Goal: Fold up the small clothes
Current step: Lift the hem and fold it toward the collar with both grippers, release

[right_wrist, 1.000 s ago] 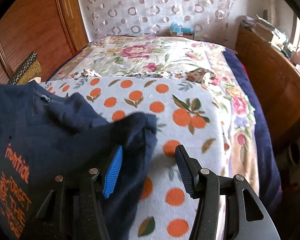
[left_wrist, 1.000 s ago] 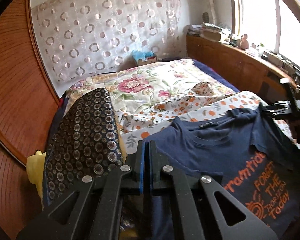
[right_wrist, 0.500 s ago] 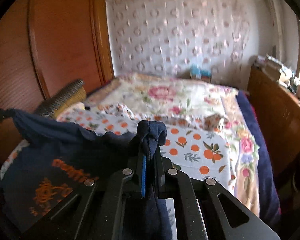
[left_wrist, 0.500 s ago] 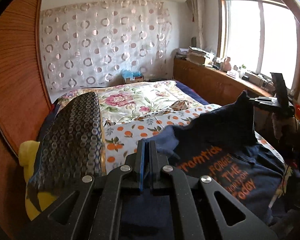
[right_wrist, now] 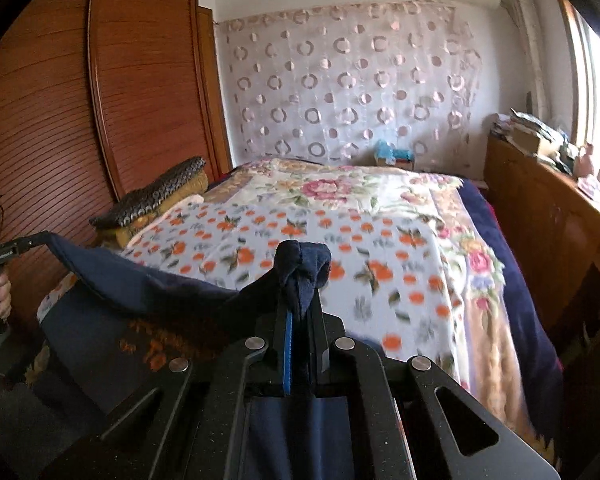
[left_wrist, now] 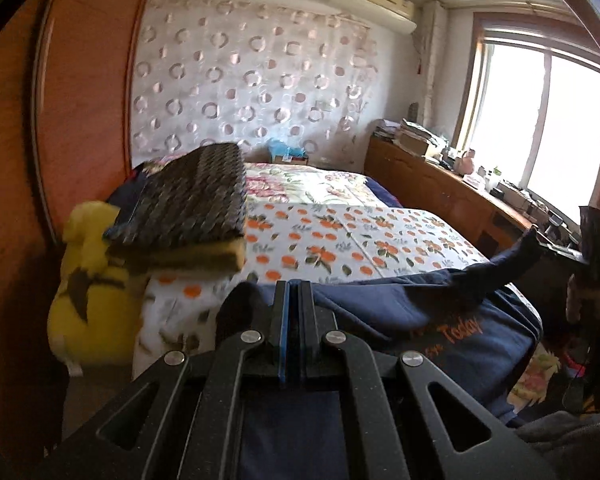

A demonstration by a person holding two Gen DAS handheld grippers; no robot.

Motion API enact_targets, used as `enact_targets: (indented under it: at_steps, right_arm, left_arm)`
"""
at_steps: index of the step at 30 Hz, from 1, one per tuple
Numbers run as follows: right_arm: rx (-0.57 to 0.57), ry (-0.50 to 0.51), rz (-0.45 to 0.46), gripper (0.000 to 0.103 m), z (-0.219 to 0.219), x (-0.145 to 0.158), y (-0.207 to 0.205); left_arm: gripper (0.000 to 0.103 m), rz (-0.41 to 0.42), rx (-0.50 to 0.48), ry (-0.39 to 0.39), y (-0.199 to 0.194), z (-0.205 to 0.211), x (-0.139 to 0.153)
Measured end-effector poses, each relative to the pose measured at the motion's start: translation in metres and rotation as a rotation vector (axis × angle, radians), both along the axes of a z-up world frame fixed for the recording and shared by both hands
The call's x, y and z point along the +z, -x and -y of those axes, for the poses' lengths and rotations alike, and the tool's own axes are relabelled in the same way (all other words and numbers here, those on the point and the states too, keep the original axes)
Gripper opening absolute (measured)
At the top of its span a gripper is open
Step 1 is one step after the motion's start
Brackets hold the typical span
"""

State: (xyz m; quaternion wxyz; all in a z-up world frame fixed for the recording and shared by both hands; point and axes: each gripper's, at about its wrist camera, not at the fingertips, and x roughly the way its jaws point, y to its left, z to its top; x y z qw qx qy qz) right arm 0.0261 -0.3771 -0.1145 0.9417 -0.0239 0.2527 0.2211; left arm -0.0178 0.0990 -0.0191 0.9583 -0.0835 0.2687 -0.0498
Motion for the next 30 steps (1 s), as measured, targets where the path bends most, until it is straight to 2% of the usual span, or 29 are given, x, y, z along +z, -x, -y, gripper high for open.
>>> enact_targets:
  at_steps: [6, 10, 17, 18, 19, 21, 23, 24, 27, 28, 30]
  right_arm:
    - [-0.031, 0.021, -0.036, 0.005, 0.012, 0.017, 0.032]
    - [-0.041, 0.057, -0.066, 0.005, 0.014, 0.026, 0.042]
    - [-0.062, 0.091, -0.179, 0.005, 0.011, 0.005, 0.031]
    - [-0.066, 0.098, -0.186, 0.006, 0.010, 0.007, 0.027]
    - [-0.070, 0.105, -0.188, 0.006, 0.009, 0.009, 0.026]
    - [-0.070, 0.122, -0.171, 0.012, 0.007, 0.016, 0.025]
    - [-0.064, 0.132, -0.145, 0.018, 0.005, 0.028, 0.027]
    - [-0.068, 0.136, -0.131, 0.026, 0.004, 0.033, 0.028]
    - [-0.063, 0.124, -0.087, 0.045, 0.007, 0.049, 0.035]
    - [-0.068, 0.129, -0.077, 0.046, 0.007, 0.054, 0.034]
    - [-0.085, 0.147, -0.062, 0.048, 0.005, 0.057, 0.030]
  left_arm:
    - [0.004, 0.000, 0.000, 0.025, 0.025, -0.002, 0.007]
    - [0.004, -0.006, -0.031, -0.038, 0.034, 0.012, 0.012]
    - [0.007, -0.079, -0.021, -0.101, 0.021, 0.021, -0.010]
    - [0.013, -0.086, -0.016, -0.104, 0.019, 0.021, -0.013]
    - [0.025, -0.090, -0.015, -0.105, 0.018, 0.020, -0.015]
    - [0.040, -0.088, -0.012, -0.102, 0.016, 0.018, -0.015]
    - [0.044, -0.084, -0.015, -0.106, 0.013, 0.016, -0.014]
    - [0.048, -0.086, -0.018, -0.112, 0.012, 0.017, -0.014]
    - [0.069, -0.085, -0.020, -0.124, 0.005, 0.016, -0.013]
    - [0.074, -0.084, -0.024, -0.129, 0.003, 0.016, -0.013]
    - [0.074, -0.085, -0.024, -0.135, -0.005, 0.014, -0.013]
